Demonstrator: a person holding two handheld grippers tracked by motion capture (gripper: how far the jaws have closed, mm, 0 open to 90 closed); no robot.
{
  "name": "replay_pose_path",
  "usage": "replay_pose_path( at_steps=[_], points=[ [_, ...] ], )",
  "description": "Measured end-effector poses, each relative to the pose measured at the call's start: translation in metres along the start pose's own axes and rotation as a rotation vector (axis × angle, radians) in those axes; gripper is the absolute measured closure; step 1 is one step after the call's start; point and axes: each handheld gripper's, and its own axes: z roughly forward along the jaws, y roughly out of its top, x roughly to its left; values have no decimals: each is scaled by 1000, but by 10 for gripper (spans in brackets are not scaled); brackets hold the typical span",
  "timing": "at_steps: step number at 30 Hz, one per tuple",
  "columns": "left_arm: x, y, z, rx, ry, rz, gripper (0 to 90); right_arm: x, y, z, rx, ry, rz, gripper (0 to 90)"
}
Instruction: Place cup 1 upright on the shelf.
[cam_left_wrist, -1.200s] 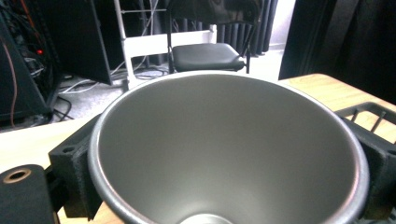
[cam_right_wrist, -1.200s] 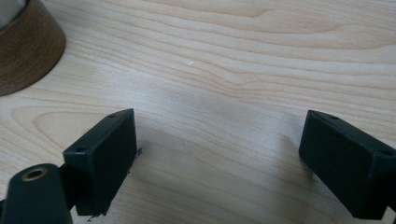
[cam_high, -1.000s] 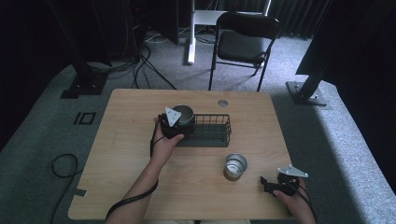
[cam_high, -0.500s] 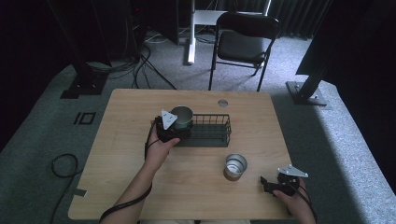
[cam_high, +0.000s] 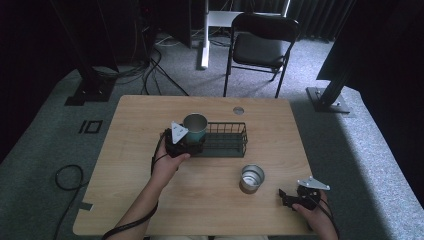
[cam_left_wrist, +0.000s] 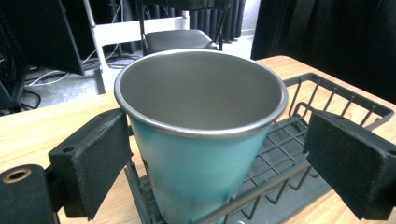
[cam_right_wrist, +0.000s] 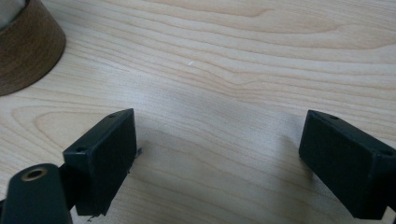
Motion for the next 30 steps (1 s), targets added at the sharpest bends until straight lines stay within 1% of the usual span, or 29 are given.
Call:
replay_pose_path(
  at_steps=[3,6,9,14,21,24,27,30],
  points=[
    [0,-1,-4,-7,-12,-9,83,0,0,0,0,0,0,108],
    [0,-2,-7,-7,-13,-5,83,0,0,0,0,0,0,108],
    [2,-5,-12,-4,-18,-12,83,0,0,0,0,0,0,108],
    [6,-11,-21,1,-19,-5,83,0,0,0,0,0,0,108],
    [11,-15,-34,11,-23,6,83,0,0,0,0,0,0,109],
    [14,-18,-39,13,-18,12,83,0,0,0,0,0,0,108],
    [19,-23,-45,22,-15,10,83,0,0,0,0,0,0,108],
    [25,-30,-51,38,-7,10,83,0,0,0,0,0,0,108]
  ],
)
